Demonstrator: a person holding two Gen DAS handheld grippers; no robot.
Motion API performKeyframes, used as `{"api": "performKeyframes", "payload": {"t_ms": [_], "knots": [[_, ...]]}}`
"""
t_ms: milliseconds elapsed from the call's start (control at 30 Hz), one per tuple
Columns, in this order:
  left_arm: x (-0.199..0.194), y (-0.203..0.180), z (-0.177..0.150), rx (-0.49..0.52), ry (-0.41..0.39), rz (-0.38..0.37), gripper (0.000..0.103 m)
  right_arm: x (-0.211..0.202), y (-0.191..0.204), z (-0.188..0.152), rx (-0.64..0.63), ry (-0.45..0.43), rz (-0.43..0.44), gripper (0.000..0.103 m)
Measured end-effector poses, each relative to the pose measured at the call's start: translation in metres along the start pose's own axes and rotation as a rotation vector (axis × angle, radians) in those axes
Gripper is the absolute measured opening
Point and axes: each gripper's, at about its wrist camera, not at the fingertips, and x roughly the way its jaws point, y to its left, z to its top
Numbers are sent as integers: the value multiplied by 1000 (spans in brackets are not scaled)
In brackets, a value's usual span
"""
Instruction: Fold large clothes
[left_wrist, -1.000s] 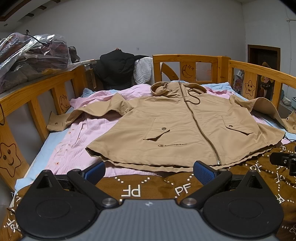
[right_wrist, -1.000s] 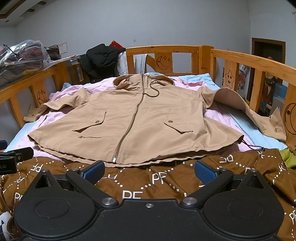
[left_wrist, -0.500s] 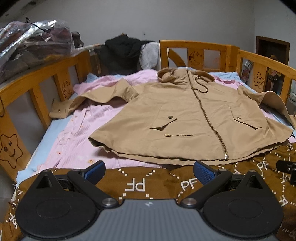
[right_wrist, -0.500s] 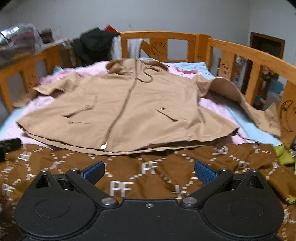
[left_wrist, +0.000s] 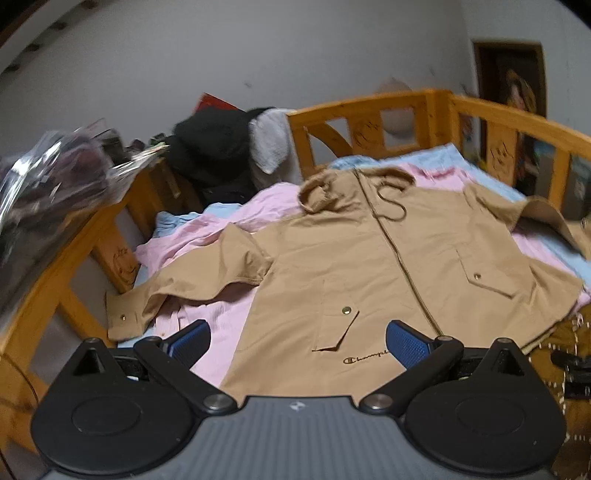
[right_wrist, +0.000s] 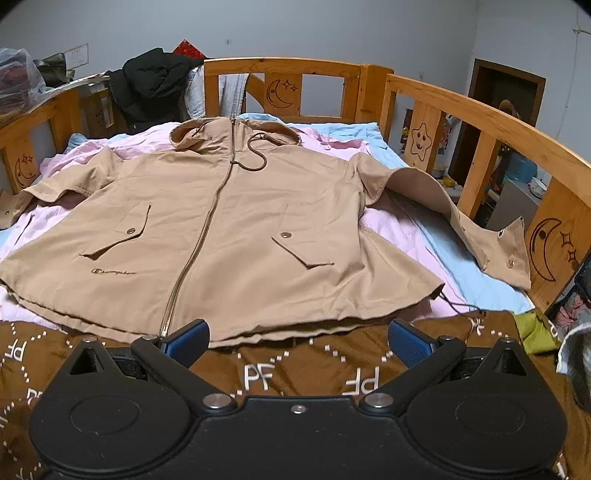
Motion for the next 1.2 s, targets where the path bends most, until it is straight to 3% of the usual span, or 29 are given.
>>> {"api": "performKeyframes", "payload": {"t_ms": [167, 333, 467, 600, 767, 900, 1100, 1200], "knots": [[26, -26, 27, 123, 99, 23, 103, 13, -5, 23, -27, 13, 17, 103], [84, -52, 45, 7, 199, -36, 103, 42, -23, 47, -61, -14, -33, 102], [125, -74, 51, 5, 173, -102, 103, 71, -51, 60, -34, -29, -73, 102], [147, -94, 51, 99, 100, -136, 103, 88, -88, 53, 141, -101, -109, 97], [157, -117, 57, 165, 68, -173, 103, 92, -128, 27, 229, -143, -248, 92], [168, -131, 67, 121, 58, -219, 103, 95, -181, 15, 377, -158, -308, 89], [192, -167, 70, 28, 74, -254, 103, 122, -262, 1, 662, -180, -428, 67], [199, -182, 68, 40, 104, -275, 103, 144, -293, -3, 777, -147, -449, 59]]}}
